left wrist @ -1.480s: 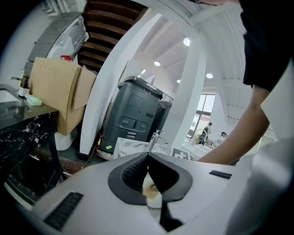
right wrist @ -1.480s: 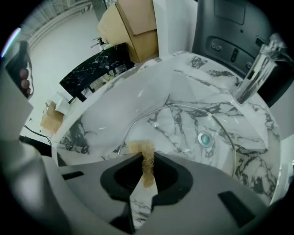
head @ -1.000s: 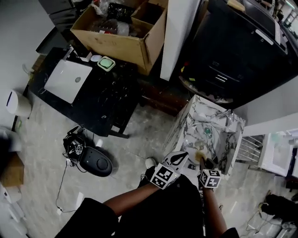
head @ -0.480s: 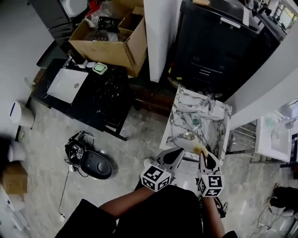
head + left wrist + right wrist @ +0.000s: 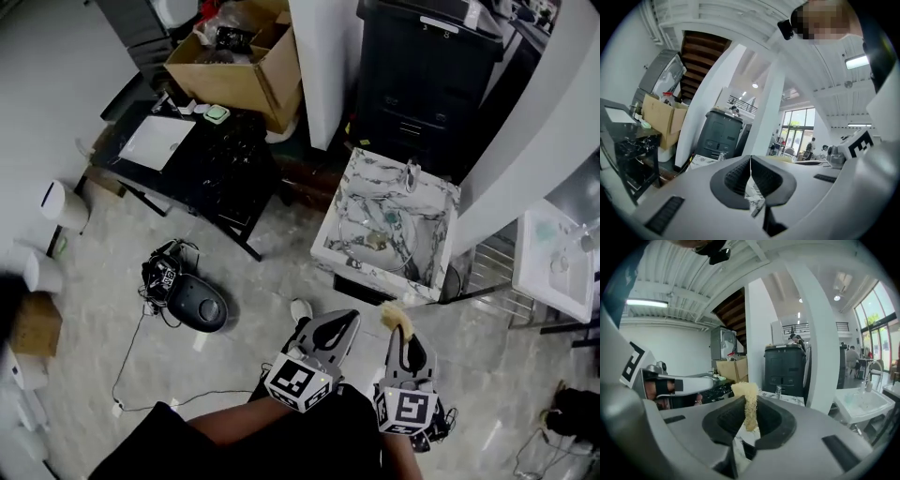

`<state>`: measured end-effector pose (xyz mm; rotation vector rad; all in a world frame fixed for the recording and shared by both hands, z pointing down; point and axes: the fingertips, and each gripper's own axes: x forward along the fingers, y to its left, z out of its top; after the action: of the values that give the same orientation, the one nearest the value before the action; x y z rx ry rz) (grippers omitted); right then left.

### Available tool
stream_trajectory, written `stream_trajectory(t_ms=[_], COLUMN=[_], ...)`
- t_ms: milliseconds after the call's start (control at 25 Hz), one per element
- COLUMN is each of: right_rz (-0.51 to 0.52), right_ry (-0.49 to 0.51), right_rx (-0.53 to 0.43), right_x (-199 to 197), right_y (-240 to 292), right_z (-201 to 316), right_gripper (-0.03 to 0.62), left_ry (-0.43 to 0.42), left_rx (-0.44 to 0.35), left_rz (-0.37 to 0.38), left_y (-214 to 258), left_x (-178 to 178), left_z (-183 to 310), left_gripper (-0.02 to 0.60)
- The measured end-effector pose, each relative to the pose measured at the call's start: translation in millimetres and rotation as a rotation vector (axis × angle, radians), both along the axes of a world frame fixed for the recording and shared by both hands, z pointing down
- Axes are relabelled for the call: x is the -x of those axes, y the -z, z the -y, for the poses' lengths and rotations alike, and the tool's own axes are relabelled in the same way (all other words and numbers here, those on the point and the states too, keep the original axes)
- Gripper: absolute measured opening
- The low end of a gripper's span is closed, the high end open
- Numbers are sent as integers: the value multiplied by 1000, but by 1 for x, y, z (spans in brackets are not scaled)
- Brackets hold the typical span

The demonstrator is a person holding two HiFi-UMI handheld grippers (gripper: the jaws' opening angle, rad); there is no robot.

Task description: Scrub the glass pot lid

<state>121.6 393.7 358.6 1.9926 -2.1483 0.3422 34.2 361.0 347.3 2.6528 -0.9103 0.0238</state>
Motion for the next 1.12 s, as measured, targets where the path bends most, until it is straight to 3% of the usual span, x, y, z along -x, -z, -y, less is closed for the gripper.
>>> stream_trajectory(t_ms=[240,640,800,1120], right_rz=[38,-7,-41,-63], right_ry=[30,-73,-92,-148], right_rx=[-33,-137,-125,-93], right_x=[32,75,115,204], right_y=[8,54,56,55], right_z=[-54,-120,-137,-153], right_gripper=[63,61,61,61], left_ry=[54,-55,-95,-69], left_rx=[-110,-189,-193,-131], left_rz=[19,29,15,14], left_y=[21,45,46,30], left_x=[6,41,77,174], left_z=[-61,-126,-147,-156], left_gripper=[15,15,15,15])
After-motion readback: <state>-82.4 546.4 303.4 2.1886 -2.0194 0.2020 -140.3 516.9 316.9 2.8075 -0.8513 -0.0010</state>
